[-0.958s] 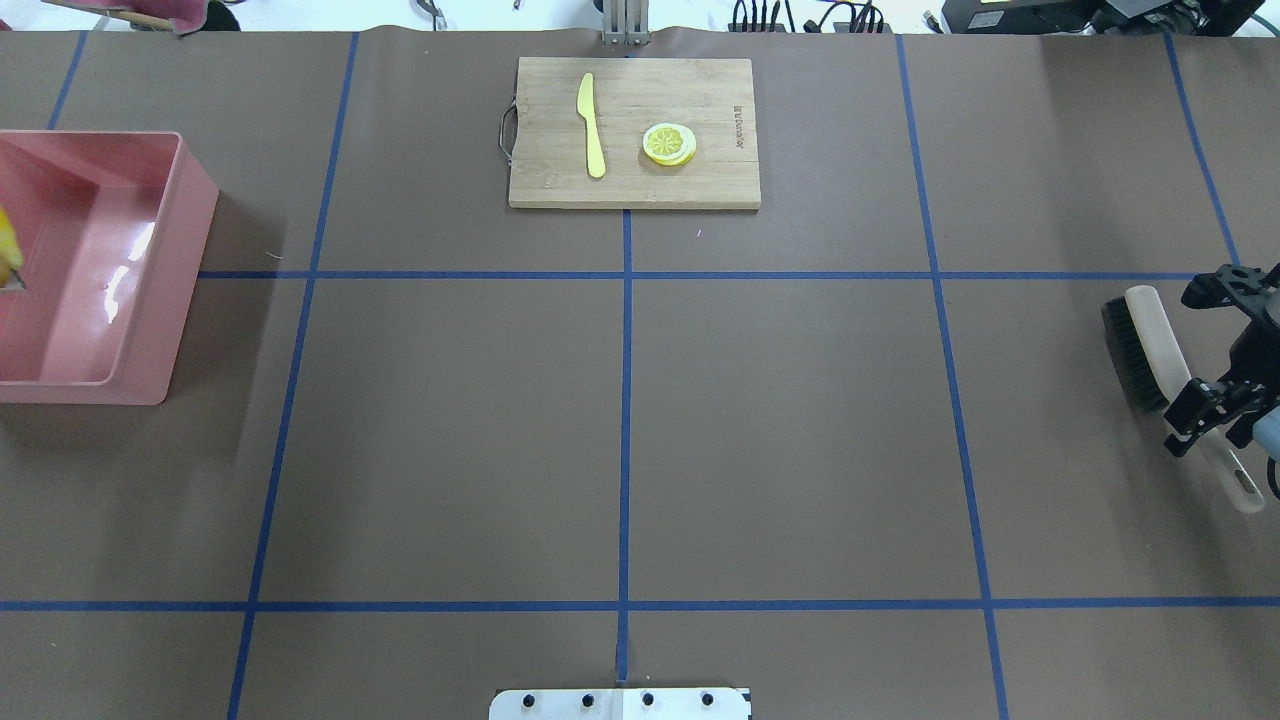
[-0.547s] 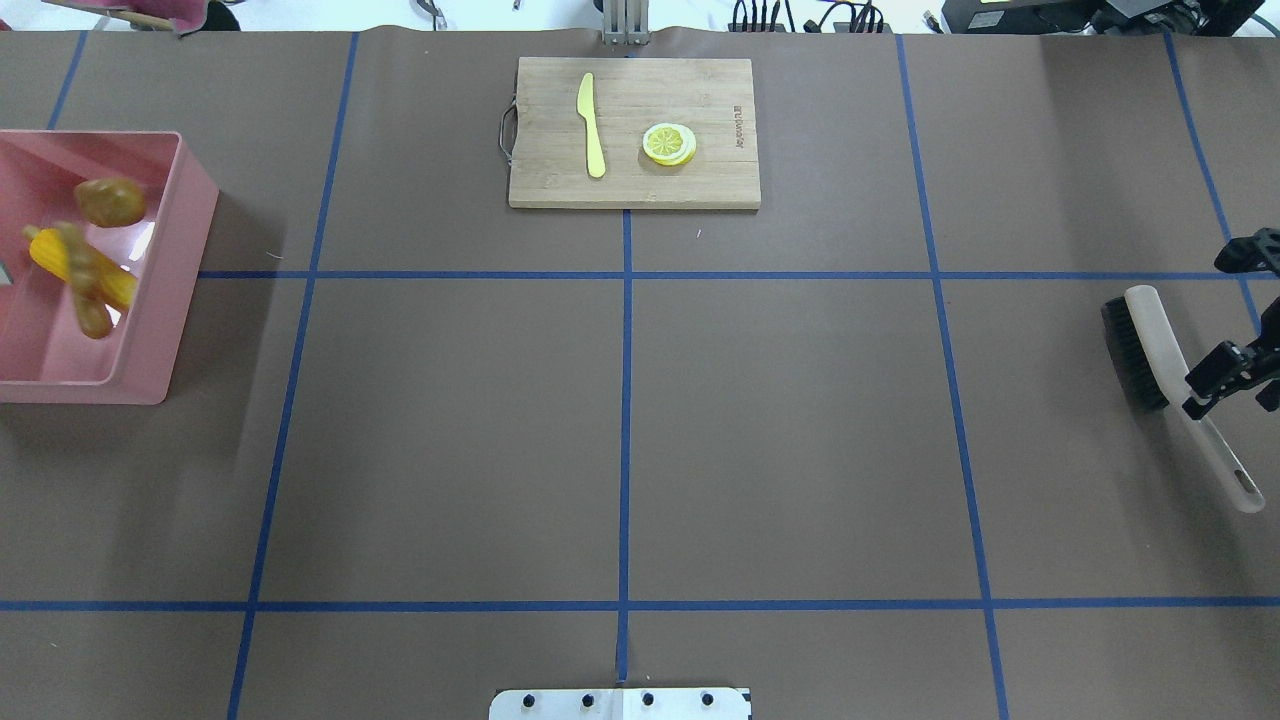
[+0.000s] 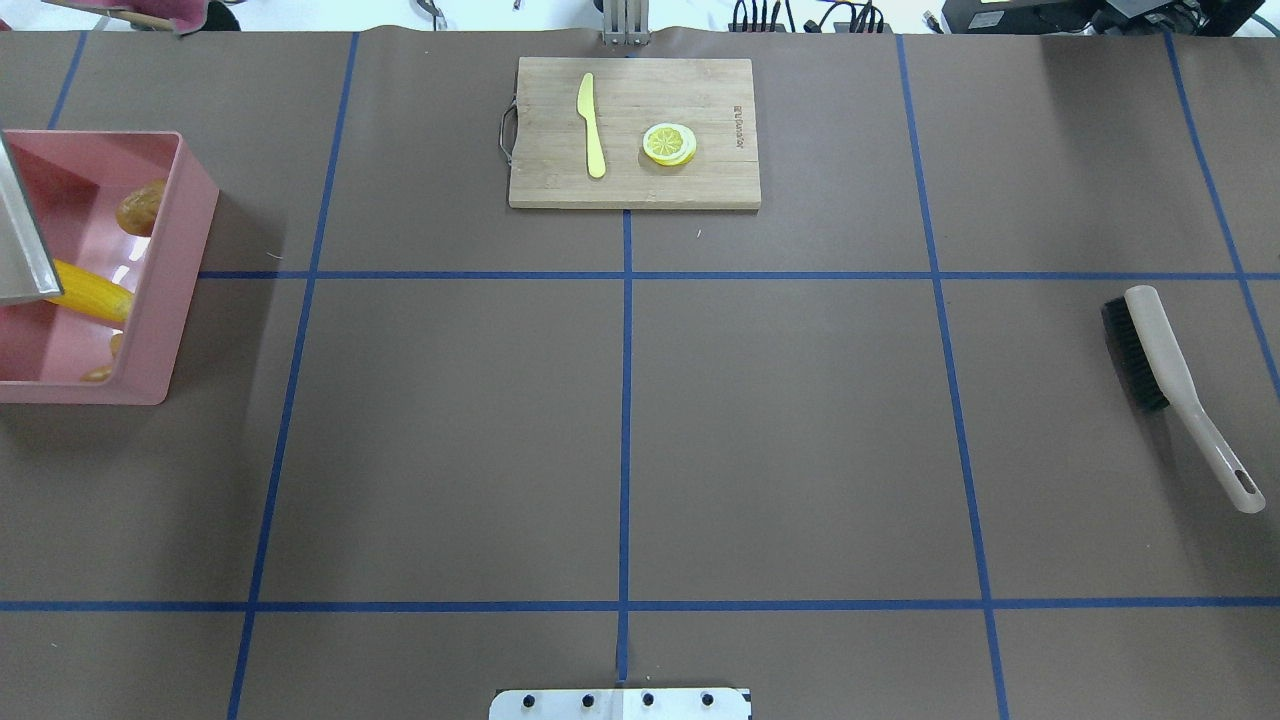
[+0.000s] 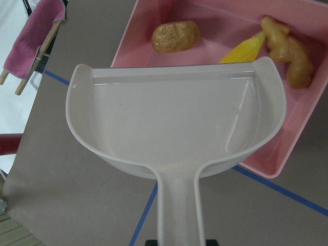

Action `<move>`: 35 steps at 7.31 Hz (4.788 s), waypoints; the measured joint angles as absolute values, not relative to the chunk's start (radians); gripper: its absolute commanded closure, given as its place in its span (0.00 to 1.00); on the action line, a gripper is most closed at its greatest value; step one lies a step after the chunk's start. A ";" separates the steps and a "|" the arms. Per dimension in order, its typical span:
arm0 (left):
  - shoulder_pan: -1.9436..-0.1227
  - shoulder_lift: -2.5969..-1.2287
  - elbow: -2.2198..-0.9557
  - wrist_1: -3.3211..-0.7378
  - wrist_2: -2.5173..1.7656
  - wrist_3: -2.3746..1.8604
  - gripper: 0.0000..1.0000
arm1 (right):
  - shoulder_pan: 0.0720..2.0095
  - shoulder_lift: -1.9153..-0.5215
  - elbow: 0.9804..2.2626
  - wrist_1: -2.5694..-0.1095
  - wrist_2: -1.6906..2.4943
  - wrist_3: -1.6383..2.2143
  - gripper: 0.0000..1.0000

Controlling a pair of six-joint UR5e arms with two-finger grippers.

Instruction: Sweep and dump trash into bin

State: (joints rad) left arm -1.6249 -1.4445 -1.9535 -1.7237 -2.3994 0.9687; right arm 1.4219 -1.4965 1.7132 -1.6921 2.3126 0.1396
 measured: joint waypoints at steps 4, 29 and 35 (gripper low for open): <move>-1.245 -1.666 -1.946 -1.685 -2.593 0.923 1.00 | 1.544 -1.535 1.682 -1.670 2.311 0.092 0.00; -1.064 -1.685 -1.880 -1.876 -2.309 0.103 0.01 | 1.504 -1.590 1.691 -1.531 2.339 0.171 0.00; -1.597 -1.417 -1.692 -1.845 -2.463 -0.120 0.01 | 1.521 -1.619 1.702 -1.588 2.312 0.041 0.00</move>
